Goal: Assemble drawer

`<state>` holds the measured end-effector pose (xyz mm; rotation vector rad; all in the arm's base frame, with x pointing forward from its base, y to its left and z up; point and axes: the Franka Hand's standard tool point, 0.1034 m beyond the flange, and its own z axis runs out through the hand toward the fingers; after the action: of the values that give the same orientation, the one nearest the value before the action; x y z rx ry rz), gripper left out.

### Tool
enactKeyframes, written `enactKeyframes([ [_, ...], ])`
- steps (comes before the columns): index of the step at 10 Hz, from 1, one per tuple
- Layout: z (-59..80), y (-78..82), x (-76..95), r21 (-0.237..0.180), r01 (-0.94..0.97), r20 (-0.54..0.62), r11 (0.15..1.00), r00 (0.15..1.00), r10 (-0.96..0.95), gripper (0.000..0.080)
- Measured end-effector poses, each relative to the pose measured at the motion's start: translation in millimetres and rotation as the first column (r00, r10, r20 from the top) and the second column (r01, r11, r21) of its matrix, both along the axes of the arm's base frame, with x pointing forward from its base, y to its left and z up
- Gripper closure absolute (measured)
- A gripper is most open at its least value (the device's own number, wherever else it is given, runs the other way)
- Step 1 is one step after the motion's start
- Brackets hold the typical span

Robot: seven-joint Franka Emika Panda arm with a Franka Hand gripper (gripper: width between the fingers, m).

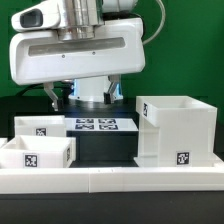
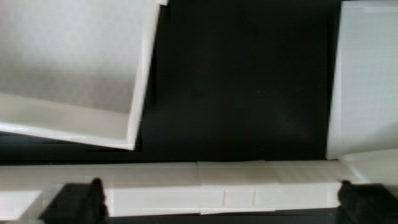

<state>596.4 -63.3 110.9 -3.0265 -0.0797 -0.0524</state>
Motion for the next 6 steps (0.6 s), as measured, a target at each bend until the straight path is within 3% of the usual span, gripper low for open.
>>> enactKeyframes([
  [1, -2.7, -1.7, -1.2, -0.001, 0.002, -0.004, 1.000, 1.000, -0.002, 0.0150],
  [3, -20.2, -14.2, -7.0, -0.053, 0.027, 0.005, 0.998, 1.000, -0.026, 0.0150],
  [6, -39.4, -18.9, -14.8, -0.065, 0.066, 0.006, 0.996, 0.998, -0.066, 0.0150],
])
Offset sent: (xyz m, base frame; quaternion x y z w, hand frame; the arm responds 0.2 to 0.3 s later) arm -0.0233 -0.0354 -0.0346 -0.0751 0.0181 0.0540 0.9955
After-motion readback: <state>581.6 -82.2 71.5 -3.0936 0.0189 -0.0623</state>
